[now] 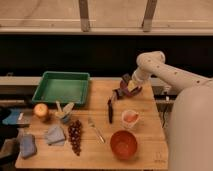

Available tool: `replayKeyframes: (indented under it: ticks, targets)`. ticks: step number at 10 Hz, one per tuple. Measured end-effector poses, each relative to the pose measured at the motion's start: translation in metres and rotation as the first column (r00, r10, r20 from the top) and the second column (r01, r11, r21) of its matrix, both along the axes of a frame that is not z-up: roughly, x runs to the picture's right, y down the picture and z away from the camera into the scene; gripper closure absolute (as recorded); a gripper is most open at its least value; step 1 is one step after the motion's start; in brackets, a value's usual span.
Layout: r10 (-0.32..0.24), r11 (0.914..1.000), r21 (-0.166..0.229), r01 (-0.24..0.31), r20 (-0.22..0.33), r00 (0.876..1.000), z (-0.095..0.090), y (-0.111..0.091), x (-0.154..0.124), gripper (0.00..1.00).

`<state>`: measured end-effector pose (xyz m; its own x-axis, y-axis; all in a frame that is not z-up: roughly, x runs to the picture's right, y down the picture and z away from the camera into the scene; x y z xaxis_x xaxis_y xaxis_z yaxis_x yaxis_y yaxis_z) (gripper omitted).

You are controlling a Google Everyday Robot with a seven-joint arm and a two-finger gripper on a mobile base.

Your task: Wipe purple bowl with eraser

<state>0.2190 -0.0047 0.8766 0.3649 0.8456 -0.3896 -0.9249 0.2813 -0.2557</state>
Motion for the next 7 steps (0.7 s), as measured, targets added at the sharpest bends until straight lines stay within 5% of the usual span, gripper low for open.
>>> replayKeyframes:
  ticks: [4, 7]
  targets:
    - [0.054, 0.9985, 0.009, -0.053, -0.080, 0.995, 0.012, -0.016, 0.048, 0.91]
    - [0.030, 0.9995, 0.015, -0.029, -0.062, 0.998, 0.032, -0.037, 0.029, 0.91]
